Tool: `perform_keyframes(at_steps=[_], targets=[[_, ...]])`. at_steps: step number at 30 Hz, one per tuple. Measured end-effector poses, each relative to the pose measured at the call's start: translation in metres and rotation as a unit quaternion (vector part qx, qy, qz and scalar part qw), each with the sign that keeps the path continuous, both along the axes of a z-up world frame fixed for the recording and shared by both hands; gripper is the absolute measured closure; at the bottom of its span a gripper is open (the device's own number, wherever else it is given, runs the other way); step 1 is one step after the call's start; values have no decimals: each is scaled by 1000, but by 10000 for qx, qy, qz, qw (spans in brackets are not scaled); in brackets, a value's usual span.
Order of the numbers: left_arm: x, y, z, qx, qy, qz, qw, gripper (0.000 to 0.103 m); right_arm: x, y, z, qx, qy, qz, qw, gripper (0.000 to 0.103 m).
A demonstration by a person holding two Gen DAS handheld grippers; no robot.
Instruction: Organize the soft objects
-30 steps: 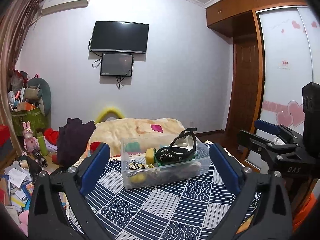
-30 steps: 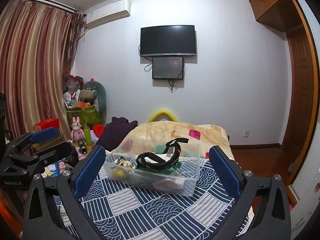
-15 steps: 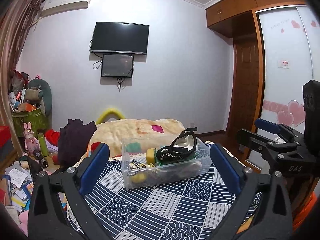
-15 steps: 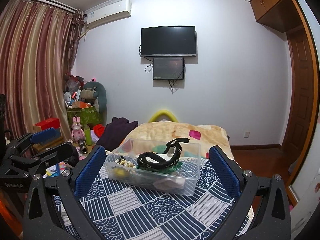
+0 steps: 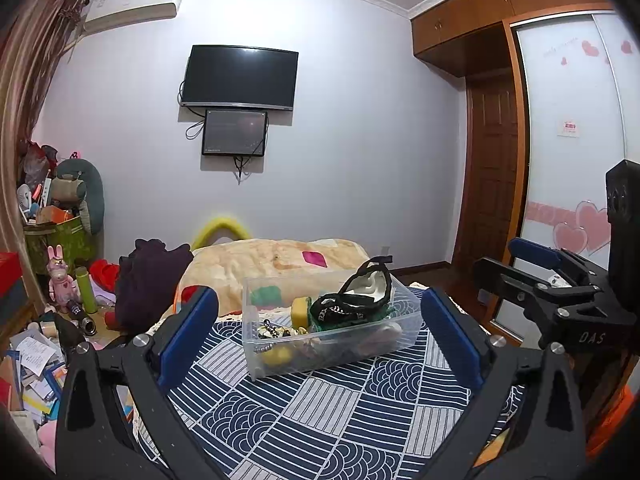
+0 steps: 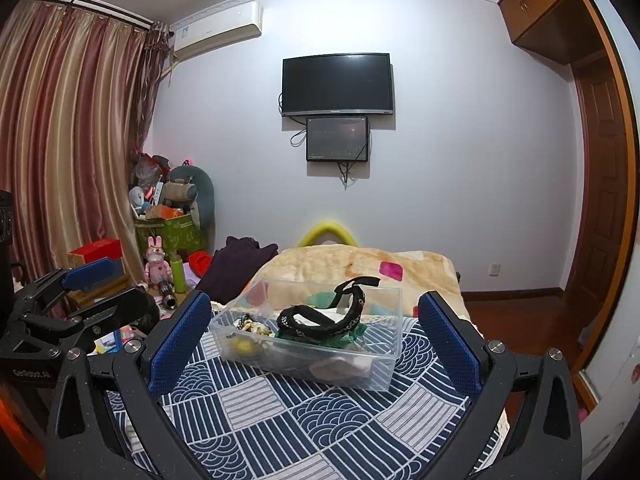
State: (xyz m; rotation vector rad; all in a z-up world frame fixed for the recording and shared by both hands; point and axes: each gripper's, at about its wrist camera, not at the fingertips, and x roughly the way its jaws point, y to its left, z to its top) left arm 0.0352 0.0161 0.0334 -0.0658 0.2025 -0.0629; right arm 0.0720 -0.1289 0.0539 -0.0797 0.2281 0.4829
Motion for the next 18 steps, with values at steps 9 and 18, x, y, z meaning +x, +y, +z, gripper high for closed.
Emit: perform_keyframes(at_steps=[9, 18], targets=[[2, -1, 0, -2, 33, -79, 10000, 0, 0, 0, 0, -5, -3, -2, 10000, 0], [2, 0, 0, -119, 107, -196, 9997, 0, -5, 1, 0, 18, 27, 21, 10000, 0]])
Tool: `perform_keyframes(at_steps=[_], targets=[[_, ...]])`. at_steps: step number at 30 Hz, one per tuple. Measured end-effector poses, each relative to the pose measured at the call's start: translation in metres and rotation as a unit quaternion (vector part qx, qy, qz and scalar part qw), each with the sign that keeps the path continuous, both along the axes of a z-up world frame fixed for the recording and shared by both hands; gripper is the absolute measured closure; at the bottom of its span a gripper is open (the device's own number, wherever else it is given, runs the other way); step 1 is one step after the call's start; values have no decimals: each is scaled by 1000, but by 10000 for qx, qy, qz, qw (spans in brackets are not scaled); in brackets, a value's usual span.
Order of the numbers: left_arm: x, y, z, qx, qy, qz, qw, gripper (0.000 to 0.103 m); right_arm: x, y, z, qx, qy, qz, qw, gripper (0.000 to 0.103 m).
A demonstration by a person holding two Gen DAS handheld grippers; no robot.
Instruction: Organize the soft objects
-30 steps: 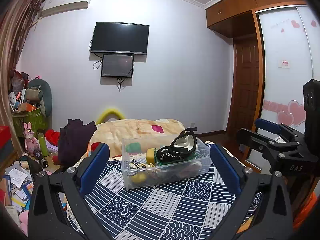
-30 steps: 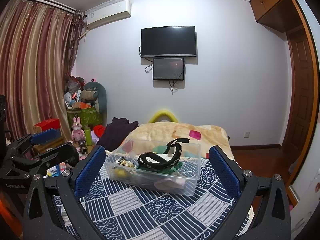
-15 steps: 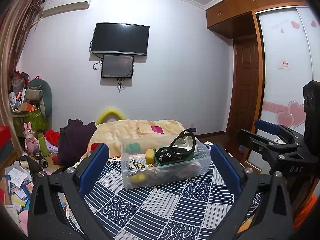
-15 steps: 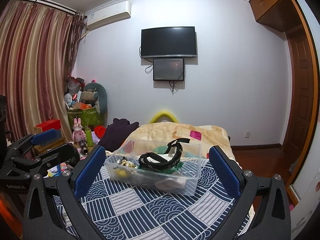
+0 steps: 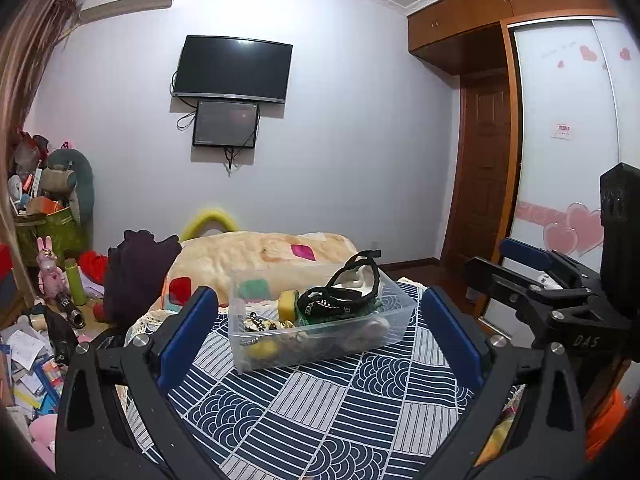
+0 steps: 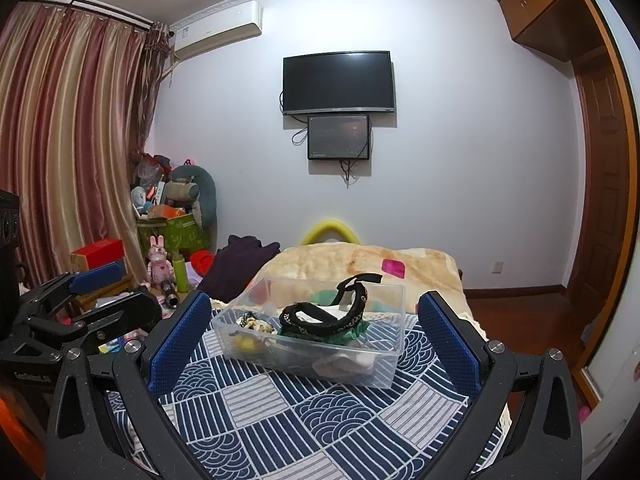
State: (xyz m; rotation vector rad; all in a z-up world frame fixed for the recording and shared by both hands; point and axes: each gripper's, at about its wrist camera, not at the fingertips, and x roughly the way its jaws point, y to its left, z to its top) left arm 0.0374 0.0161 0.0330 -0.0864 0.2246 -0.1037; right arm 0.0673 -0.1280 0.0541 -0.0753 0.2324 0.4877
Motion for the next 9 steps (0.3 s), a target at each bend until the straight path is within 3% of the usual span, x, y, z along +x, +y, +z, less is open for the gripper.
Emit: perform_keyframes(at_steps=[9], targets=[[-4, -3, 0, 21, -29, 54, 10000, 0, 0, 0, -1, 7, 64, 10, 10000, 0]])
